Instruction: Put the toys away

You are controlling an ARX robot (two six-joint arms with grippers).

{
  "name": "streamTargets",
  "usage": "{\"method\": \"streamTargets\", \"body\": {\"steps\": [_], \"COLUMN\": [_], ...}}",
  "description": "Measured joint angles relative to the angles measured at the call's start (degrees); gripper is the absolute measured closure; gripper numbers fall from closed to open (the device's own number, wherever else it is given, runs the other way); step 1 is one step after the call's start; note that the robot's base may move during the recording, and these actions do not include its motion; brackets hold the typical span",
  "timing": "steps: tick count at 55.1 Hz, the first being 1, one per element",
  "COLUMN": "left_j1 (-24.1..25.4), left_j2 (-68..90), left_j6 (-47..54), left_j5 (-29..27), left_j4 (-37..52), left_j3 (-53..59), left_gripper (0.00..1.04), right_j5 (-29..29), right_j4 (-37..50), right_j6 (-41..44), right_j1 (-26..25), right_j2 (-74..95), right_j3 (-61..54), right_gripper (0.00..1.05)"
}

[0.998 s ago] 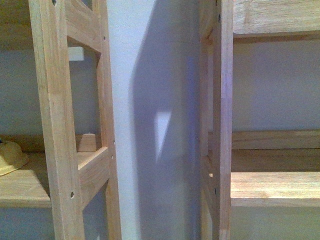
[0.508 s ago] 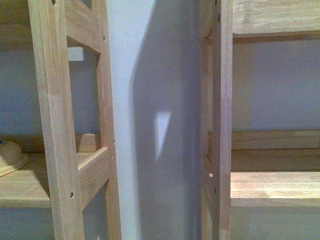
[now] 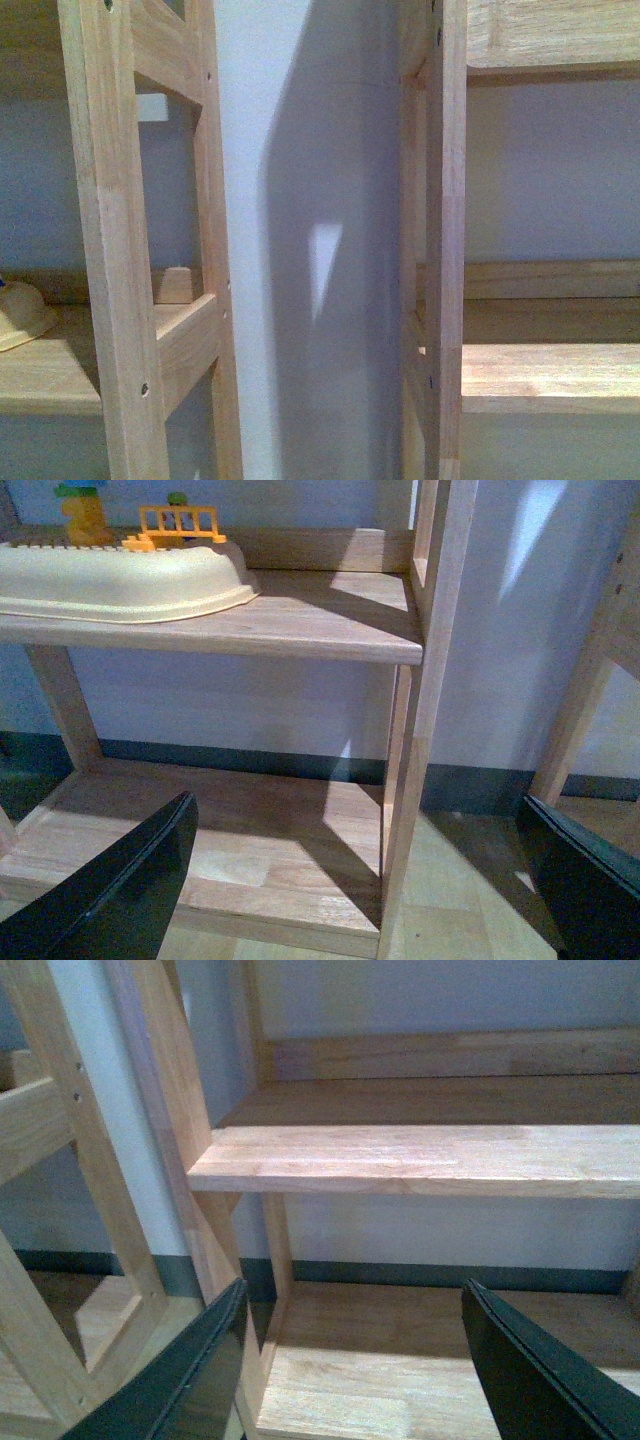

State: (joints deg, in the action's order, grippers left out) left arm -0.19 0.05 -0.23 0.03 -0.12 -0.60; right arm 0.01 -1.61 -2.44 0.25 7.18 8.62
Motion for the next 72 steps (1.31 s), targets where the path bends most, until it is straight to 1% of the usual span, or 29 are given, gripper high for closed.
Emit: {"method": "streamTargets", "body": {"steps": [4,7,9,10,15,16,21,24,46,72], "left_j1": [0.0,0.0,0.0,0.0,0.0,0.0,0.0,0.0,0.0,0.0], "left_j2": [0.0,0.0,0.0,0.0,0.0,0.0,0.0,0.0,0.0,0.0], "left_j6": [0.0,0.0,0.0,0.0,0.0,0.0,0.0,0.0,0.0,0.0], "left_j5": [0.0,0.0,0.0,0.0,0.0,0.0,0.0,0.0,0.0,0.0], "left_j4": [0.0,0.0,0.0,0.0,0.0,0.0,0.0,0.0,0.0,0.0], "left_j3": [0.0,0.0,0.0,0.0,0.0,0.0,0.0,0.0,0.0,0.0], "left_gripper": [0.06,0.06,0.06,0.06,0.06,0.06,0.06,0.06,0.06,0.06], "right_j5": [0.1,0.0,0.0,0.0,0.0,0.0,0.0,0.0,0.0,0.0], "right_j4": [0.1,0.2,0.3,0.4,0.6,0.6,0.8,0.9,1.3,1.4], "right_j6": [0.9,1.1,1.3,1.4,1.9,1.9,2.1,2.1,2.1,2.2], "right_j1": [-0.1,-0.1,-0.1,-0.1,-0.1,-0.1,-0.1,-0.1,-0.1,-0.1], "right_j2": [-0.7,-1.0,-1.4,-1.5,-2.2,-2.3,-2.9,-3.2,-6.3,-6.7], "right_j3": [-1.0,-1.6,-2.1,-2.3,-3.3,-3.4,-4.0,-4.4,-7.8,-7.8], "right_gripper": [0.52,0.59,0.66,0.68,0.85,0.87,1.02,1.01,1.01,1.01]}}
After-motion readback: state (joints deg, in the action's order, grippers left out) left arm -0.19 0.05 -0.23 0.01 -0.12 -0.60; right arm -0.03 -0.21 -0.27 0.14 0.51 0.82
